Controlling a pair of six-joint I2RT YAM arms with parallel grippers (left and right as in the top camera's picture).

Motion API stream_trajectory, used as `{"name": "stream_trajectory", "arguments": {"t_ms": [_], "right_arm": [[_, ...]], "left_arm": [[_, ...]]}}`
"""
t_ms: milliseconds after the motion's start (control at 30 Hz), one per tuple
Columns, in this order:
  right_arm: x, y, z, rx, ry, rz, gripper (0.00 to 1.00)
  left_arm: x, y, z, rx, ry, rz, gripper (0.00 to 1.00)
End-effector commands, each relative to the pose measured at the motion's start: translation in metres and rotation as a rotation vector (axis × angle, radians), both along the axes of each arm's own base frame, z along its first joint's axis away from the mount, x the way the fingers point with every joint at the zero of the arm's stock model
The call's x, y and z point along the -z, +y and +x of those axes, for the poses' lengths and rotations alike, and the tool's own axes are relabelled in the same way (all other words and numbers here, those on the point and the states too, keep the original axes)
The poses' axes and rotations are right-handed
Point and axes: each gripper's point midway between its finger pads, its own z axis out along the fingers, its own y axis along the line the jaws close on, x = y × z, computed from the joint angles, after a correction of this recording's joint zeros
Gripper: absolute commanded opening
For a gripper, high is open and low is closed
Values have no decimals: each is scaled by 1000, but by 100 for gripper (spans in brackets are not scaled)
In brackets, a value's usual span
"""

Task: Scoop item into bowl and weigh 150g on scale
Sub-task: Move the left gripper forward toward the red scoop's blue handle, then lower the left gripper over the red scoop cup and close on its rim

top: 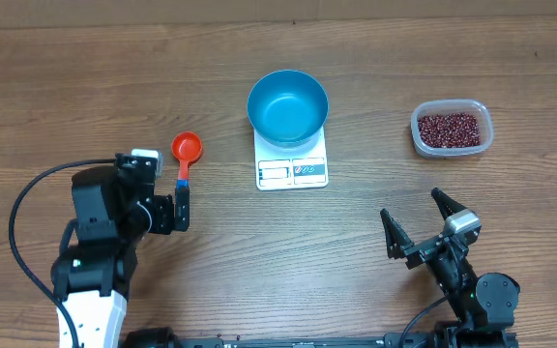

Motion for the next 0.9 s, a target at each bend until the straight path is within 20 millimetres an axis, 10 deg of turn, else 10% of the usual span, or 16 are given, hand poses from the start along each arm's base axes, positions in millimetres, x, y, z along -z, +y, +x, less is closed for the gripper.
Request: {"name": "stream_trajectory", "arguments": {"t_ms": [0,333,867], "right_arm": [[1,-1,0,3,-3,6,100],[1,-1,0,3,-3,6,100],[1,-1,0,3,-3,6,100]], "left_arm": [[-28,-4,19,9,-42,-46,99],[-32,0,63,17,126,-57,100],[27,-1,108,59,296,-85,100]]}}
